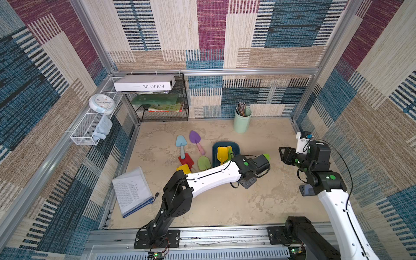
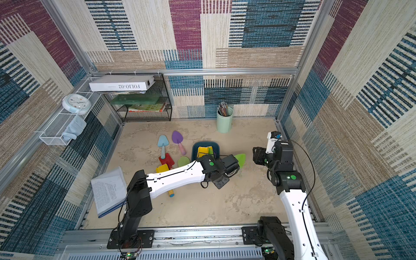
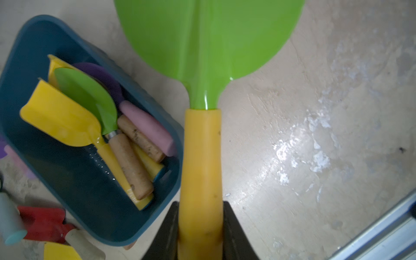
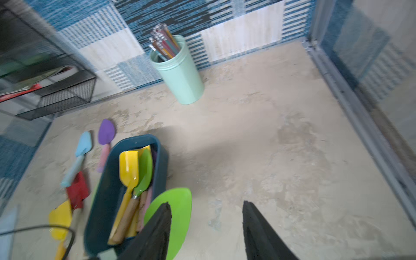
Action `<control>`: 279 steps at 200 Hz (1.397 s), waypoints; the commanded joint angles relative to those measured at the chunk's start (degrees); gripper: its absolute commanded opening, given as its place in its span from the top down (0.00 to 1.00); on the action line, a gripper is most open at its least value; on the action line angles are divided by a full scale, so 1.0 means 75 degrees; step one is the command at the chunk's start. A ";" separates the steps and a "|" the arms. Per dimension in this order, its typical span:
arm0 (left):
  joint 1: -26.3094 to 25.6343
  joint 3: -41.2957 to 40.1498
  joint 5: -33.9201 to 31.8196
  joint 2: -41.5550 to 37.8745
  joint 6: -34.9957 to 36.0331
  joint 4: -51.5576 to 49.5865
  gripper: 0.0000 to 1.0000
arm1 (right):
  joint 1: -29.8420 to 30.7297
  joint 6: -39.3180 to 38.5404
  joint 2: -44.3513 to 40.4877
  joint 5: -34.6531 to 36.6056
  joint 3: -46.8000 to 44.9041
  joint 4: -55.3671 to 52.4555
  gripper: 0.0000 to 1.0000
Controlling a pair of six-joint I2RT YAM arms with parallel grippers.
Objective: Put the shovel into the storage box
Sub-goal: Pick up the shovel from the center of the board.
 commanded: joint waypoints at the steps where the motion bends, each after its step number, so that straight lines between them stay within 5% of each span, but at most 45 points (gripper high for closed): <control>1: 0.0208 0.0013 -0.0391 -0.0247 -0.1094 0.0013 1.00 | 0.0004 -0.0026 0.0189 -0.2429 0.0076 0.0183 0.45; 60: 0.0571 0.0187 0.0245 -0.0396 -0.1984 0.0481 1.00 | 0.0070 0.0824 0.0782 -0.4026 -0.0142 0.1471 0.46; 161: 0.0661 0.0489 0.0857 -0.0443 -0.2208 0.0768 1.00 | 0.0431 0.1073 0.1823 -0.3234 -0.0221 0.2198 0.47; 279: 0.0663 0.0574 0.1226 -0.0413 -0.2256 0.0923 1.00 | 0.0665 0.1190 0.2850 -0.2998 0.0191 0.2554 0.76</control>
